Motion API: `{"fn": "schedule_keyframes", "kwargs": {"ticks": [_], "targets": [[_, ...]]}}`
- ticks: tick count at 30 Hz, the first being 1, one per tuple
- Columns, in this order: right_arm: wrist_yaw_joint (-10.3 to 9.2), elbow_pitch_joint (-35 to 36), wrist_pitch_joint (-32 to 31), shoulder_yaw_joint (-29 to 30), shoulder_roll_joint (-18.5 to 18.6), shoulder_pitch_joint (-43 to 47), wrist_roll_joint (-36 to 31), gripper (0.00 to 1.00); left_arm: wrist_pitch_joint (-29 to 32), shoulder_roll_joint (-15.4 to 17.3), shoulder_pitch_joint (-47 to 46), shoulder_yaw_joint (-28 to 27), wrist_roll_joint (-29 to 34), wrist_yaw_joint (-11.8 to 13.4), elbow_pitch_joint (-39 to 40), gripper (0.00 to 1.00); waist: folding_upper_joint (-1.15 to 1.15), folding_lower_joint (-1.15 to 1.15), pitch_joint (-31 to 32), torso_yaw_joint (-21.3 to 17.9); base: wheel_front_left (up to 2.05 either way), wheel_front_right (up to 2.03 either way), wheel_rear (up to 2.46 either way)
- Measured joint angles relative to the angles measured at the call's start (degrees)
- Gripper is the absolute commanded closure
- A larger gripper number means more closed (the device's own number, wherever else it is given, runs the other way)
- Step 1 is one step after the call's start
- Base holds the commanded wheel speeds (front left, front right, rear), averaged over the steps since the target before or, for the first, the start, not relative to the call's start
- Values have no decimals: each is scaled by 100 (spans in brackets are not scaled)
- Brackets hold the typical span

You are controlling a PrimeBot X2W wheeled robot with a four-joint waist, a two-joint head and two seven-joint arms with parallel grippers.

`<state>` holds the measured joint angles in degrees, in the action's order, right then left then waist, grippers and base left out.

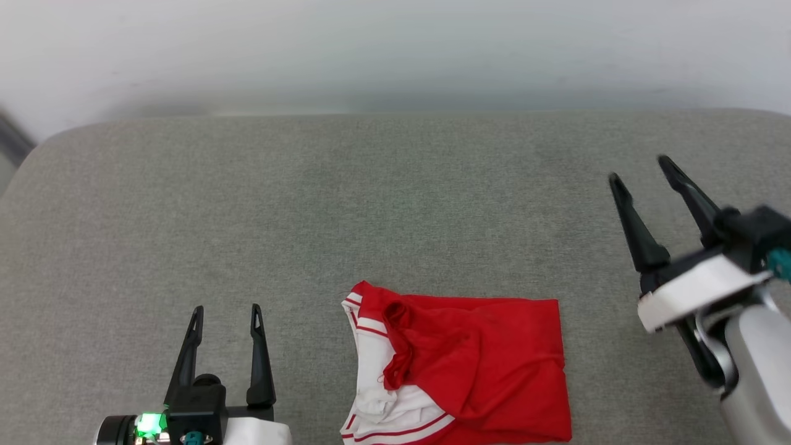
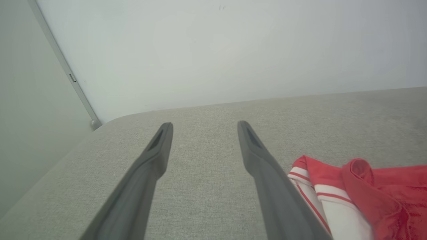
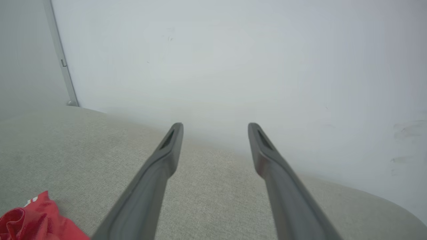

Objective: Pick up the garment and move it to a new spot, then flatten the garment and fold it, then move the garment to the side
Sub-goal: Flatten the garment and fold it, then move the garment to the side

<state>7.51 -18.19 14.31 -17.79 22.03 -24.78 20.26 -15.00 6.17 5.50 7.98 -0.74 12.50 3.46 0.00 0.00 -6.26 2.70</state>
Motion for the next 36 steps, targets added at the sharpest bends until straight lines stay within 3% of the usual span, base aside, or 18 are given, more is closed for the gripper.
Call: {"fn": "schedule_keyframes", "kwargs": {"ticks": [7, 15, 27, 32, 36], "targets": [[0, 1096, 69, 1429, -948, 1457, -910, 0, 0, -47, 126, -40, -15, -52, 36, 0, 0, 0, 167, -114, 0, 0, 0], [0, 1870, 76, 2014, -1666, 2791, -1167, 0, 0, -67, 262, -133, -54, -180, 73, 0, 0, 0, 343, -108, 0, 0, 0], [-1, 2224, 76, 2069, -1897, 3676, -1140, 0, -5, -119, 494, -250, -96, -345, 81, 0, 0, -1, 554, -11, 0, 0, 0], [0, 2356, 76, 2105, -1903, 3540, -1165, 0, -5, -143, 512, -276, -91, -394, 83, 0, 0, 0, 540, 1, 0, 0, 0], [0, 2582, 76, 2127, -1827, 2915, -1369, 0, -5, -156, 481, -294, -78, -439, 83, 0, 0, 0, 483, 34, 0, 0, 0]]}}
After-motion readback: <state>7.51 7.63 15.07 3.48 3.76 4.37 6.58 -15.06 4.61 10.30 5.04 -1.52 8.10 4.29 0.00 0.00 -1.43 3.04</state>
